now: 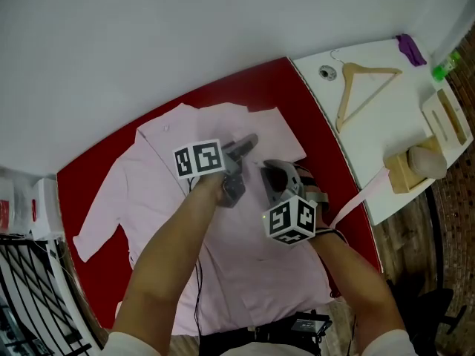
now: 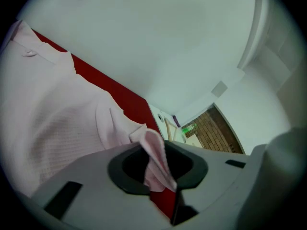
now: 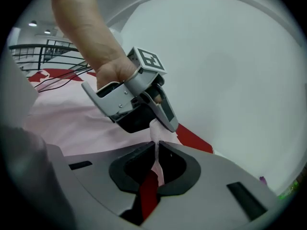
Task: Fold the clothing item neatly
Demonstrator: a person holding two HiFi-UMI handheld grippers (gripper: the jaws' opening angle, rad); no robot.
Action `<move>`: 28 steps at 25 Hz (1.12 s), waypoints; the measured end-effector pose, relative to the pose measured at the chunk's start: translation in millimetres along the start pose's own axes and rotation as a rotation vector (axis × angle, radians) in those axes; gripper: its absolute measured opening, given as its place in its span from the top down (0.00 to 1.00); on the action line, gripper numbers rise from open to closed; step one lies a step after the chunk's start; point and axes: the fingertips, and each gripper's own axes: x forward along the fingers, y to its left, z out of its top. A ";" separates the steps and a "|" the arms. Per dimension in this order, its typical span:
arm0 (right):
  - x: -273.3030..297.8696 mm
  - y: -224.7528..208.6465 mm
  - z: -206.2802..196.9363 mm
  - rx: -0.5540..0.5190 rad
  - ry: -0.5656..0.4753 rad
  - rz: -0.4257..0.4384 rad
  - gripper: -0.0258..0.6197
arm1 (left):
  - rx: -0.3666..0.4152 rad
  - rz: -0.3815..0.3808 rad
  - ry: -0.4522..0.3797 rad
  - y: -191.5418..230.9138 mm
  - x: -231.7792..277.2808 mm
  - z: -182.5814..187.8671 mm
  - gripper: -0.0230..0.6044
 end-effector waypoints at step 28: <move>6.8 158.0 168.4 -0.131 -0.239 0.095 0.91 | 0.183 -0.038 -0.161 30.7 -246.1 37.9 0.95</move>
